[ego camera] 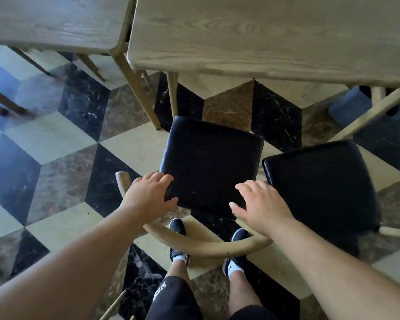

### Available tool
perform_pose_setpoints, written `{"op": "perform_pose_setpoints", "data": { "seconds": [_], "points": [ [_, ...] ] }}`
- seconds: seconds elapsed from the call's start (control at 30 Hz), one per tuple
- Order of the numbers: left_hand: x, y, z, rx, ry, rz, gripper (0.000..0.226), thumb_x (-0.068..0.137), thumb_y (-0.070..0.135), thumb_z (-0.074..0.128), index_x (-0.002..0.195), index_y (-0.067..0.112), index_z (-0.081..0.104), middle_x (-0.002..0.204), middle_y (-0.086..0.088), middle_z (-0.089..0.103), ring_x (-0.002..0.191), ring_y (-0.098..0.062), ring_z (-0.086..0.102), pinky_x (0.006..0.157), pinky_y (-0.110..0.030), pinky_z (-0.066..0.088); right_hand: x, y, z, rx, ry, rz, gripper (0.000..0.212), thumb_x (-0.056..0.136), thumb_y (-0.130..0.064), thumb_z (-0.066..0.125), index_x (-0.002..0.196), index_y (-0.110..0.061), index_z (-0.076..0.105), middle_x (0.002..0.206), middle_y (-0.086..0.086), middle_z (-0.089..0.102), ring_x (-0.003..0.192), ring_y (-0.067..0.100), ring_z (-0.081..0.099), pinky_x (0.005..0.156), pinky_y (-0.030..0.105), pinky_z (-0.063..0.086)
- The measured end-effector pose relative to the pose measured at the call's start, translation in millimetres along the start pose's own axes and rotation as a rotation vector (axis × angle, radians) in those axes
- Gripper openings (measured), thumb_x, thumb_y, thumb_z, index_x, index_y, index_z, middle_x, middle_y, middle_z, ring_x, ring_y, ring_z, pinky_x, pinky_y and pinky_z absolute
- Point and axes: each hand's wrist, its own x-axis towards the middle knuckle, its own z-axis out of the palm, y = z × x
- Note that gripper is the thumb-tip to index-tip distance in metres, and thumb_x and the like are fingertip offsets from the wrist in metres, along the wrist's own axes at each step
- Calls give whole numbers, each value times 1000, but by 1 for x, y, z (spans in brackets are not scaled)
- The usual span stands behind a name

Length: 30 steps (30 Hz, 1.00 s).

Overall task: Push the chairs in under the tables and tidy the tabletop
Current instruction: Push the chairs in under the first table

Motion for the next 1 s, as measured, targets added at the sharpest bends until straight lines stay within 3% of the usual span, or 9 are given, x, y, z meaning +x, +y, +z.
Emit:
{"op": "perform_pose_setpoints", "data": {
  "seconds": [0.13,0.2,0.37,0.5,0.6,0.73,0.8,0.87,1.0],
  "points": [
    [-4,-19,13,9,-95,12,68,96,66,50,155,33,42,154,6,51,138,-23,51,111,-42,41,6,-12,14,-21,-84,-54,64,103,-63,38,153,-24,42,148,-2,52,136,23,46,114,42,39],
    [-5,-26,19,64,-125,64,71,91,70,35,151,34,47,150,6,54,133,-22,55,110,-43,42,9,-19,23,-17,-118,-74,64,103,-63,39,154,-24,42,148,-3,51,135,23,46,113,41,39],
    [-8,-29,23,60,-149,134,58,93,68,42,138,34,55,116,12,69,110,-17,66,107,-41,40,8,-33,39,-13,-203,-123,64,103,-63,39,154,-25,40,146,-4,50,131,22,48,110,41,42],
    [-15,-33,25,140,-203,241,72,89,84,23,117,32,64,101,12,71,94,-15,66,104,-42,36,-2,-39,51,21,-267,-130,62,103,-63,39,153,-26,43,144,-5,52,128,21,52,106,39,45],
    [-23,-30,18,177,-234,328,81,88,91,19,110,30,67,94,16,62,88,-13,55,104,-41,36,-9,-38,52,39,-311,-79,58,104,-66,35,144,-28,53,135,-5,60,123,21,56,97,40,48],
    [-28,-30,12,243,-316,433,102,66,109,15,111,32,65,104,15,64,100,-15,60,105,-40,36,-22,-32,52,22,-397,-93,64,96,-80,26,117,-32,63,111,-9,66,107,17,57,86,42,47],
    [-27,-33,15,309,-310,483,79,77,98,40,114,33,64,110,14,66,108,-16,61,108,-41,38,-30,-28,54,17,-405,-110,69,89,-88,22,103,-34,62,100,-11,65,94,14,56,82,43,47],
    [-25,-33,16,345,-277,519,42,89,63,58,115,31,65,112,12,69,112,-17,63,106,-40,39,-35,-26,56,-21,-402,-142,68,86,-91,28,99,-33,60,95,-11,64,90,15,59,84,44,50],
    [-21,-31,16,402,-284,513,27,91,40,60,115,29,65,111,9,70,111,-18,64,104,-39,43,-36,-26,58,-164,-353,-255,36,92,-60,61,112,-30,57,109,-5,67,103,25,66,89,46,52]
  ]
}}
